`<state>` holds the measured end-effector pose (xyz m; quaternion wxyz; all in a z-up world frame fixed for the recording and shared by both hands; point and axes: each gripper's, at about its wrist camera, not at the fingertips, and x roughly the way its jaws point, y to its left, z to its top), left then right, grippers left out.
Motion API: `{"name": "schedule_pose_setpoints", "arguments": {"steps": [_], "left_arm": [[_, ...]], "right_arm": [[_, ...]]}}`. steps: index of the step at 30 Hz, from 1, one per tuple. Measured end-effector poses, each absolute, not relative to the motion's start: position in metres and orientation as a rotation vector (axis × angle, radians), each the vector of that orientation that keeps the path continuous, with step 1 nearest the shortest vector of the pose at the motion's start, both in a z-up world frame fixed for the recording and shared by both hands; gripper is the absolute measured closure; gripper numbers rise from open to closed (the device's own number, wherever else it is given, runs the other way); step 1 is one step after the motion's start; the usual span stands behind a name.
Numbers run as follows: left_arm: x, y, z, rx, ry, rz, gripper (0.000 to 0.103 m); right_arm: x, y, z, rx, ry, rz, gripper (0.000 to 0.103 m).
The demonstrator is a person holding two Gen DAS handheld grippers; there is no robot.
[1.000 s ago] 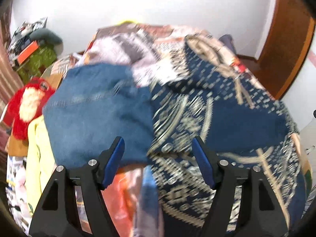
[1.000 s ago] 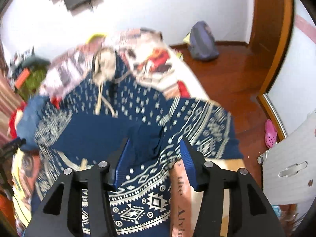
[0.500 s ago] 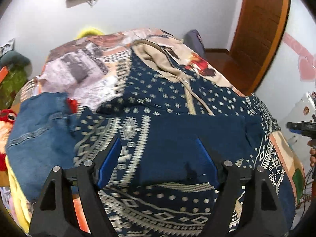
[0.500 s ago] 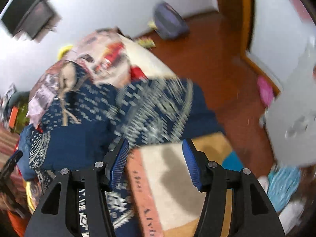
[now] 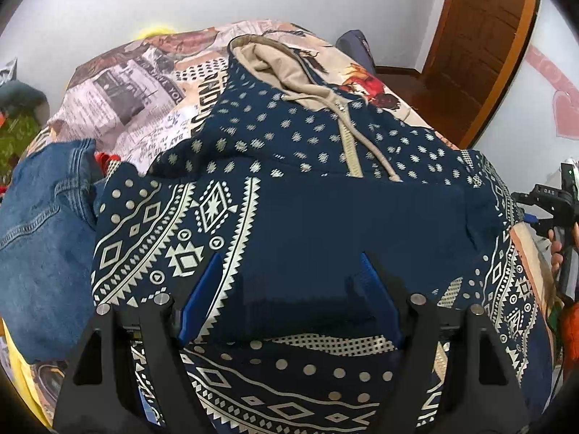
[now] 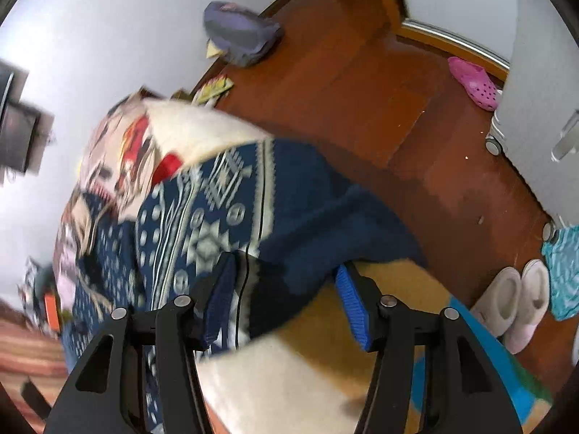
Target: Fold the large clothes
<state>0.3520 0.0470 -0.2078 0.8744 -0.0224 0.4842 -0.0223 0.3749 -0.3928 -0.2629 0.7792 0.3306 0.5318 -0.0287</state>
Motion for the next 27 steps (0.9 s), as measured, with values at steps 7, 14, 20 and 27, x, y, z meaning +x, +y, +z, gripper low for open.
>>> {"name": "schedule_pose_setpoints", "arguments": {"steps": [7, 14, 20, 27], "left_arm": [[0.346, 0.057, -0.21, -0.057, 1.018, -0.022, 0.027], [0.338, 0.058, -0.201, -0.044, 0.998, -0.014, 0.027], [0.331, 0.052, -0.19, -0.037, 0.975, -0.029, 0.027], [0.32, 0.049, -0.185, 0.002, 0.961, -0.032, 0.027]], "right_arm": [[0.384, -0.368, -0.235, 0.535, 1.079, -0.087, 0.091], [0.367, -0.332, -0.169, 0.435, 0.943, 0.051, 0.093], [0.357, -0.274, -0.115, 0.353, 0.855, 0.245, 0.094], [0.343, -0.186, -0.128, 0.231, 0.92, 0.466, 0.096]]}}
